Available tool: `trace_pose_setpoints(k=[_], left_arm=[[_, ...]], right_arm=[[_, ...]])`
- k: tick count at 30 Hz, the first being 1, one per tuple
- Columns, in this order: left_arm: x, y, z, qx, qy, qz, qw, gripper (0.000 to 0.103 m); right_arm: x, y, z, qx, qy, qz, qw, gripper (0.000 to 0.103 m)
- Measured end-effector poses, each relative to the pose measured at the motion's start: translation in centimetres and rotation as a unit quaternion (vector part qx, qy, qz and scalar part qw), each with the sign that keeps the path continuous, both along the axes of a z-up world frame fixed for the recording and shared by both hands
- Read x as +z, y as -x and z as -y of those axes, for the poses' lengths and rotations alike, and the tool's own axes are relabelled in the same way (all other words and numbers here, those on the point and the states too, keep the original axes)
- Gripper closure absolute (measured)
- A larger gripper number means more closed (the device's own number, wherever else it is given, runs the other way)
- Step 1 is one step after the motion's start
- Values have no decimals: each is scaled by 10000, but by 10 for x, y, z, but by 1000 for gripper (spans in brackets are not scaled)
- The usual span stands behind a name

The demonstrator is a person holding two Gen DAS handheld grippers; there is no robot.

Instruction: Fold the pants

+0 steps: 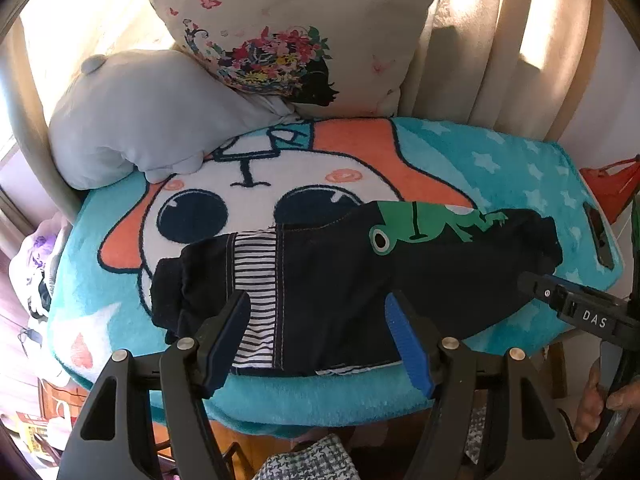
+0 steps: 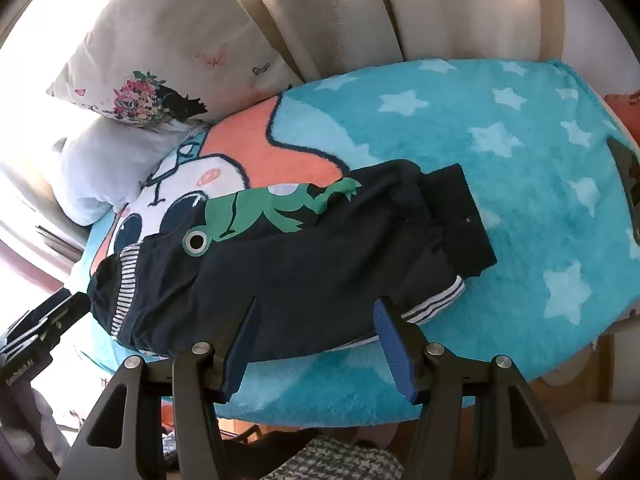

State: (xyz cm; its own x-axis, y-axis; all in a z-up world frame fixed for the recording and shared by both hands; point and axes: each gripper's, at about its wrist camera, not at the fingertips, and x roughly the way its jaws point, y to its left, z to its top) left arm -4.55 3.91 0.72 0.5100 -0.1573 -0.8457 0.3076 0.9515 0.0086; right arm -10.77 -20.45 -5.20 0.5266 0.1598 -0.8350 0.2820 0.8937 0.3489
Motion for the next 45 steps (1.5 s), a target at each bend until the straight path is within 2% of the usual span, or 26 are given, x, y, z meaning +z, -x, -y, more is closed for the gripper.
trace_pose_setpoints(k=[9,12,16,19,24,28,30,36,40,45], left_arm=[[-6,1,14,-192,-164,-194,9995,34],[-8,-5,20,-326,25,-430,9985,34],[-9,-12,39,-640,231,-618,9958,34],[-13,-21,64,-993,383,-868,9905,34],[-22,-43,119,-1583,569,-1355,9764,34],[-20,-56,164,-1890,819,-1559,9660,34],[-20,-61,193,-2149,925,-1655,9581,34],[-53,-80,264,-2421,759,-2186,9423,34],[-68,-85,287,-2520,616,-2384,9359,34],[-90,-90,312,-2726,503,-2773,9199,34]], right_arm=[[-9,5,14,-127,-177,57,9997,40],[-4,15,26,-331,-13,220,9992,40],[6,38,60,-936,182,477,9943,40],[-1,54,83,-1266,148,410,9910,40],[-19,73,99,-1476,-200,289,9884,40],[-23,74,100,-1297,-540,438,9891,39],[-26,69,100,-1180,-664,486,9896,38],[-41,48,99,-939,-829,475,9910,38],[-52,35,103,-929,-953,443,9901,38],[-54,21,102,-822,-993,488,9905,38]])
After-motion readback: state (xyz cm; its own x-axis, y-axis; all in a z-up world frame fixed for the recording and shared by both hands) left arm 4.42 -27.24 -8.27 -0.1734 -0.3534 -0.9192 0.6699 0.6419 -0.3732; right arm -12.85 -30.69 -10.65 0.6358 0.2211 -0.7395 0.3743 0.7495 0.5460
